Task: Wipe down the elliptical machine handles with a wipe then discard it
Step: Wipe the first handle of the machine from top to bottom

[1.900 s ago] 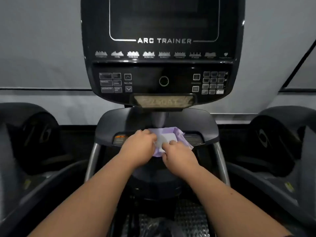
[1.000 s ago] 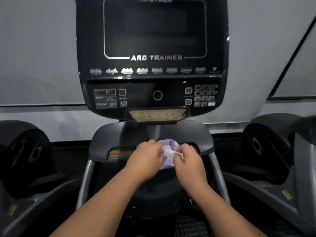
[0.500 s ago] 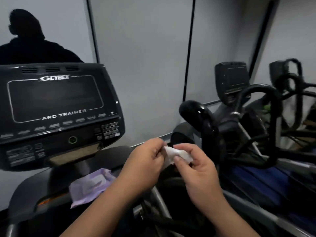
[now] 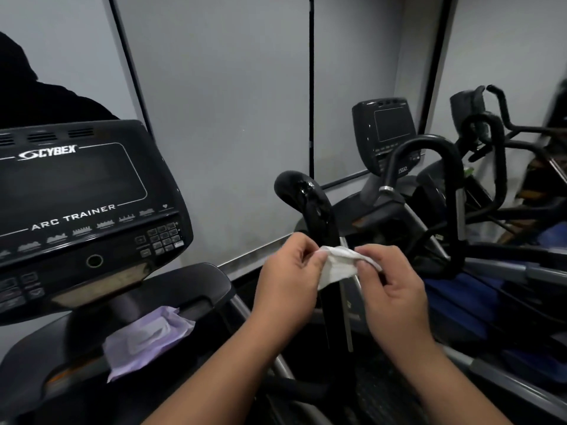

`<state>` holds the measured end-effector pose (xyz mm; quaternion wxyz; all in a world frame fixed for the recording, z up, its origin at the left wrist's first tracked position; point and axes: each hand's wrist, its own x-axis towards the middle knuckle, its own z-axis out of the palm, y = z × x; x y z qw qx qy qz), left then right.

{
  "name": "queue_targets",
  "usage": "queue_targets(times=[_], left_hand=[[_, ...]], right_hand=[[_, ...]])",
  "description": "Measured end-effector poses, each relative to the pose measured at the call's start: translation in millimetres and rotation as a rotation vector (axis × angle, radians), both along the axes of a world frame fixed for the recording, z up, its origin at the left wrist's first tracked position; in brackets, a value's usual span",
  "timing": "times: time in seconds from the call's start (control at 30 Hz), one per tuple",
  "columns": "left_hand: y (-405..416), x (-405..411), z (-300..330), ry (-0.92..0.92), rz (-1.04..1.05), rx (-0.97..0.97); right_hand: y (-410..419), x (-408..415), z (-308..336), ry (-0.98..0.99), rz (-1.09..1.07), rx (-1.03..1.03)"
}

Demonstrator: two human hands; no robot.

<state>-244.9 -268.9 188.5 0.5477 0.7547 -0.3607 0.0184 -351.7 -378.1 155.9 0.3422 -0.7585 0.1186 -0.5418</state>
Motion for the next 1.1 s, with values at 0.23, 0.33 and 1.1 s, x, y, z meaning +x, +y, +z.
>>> queue_targets(times=[0.23, 0.33, 1.1], left_hand=[[-10.6, 19.3, -3.8, 0.094, 0.051, -0.031], [-11.6, 19.2, -3.7, 0.121, 0.015, -0.079], [-5.7, -30.3, -57.7, 0.472, -0.176, -0.100]], right_hand=[[-10.0, 24.1, -16.0, 0.104, -0.356, -0.439], [-12.4, 29.2, -15.1, 0.101, -0.329, -0.458], [-25.1, 17.0, -9.0, 0.074, -0.091, -0.735]])
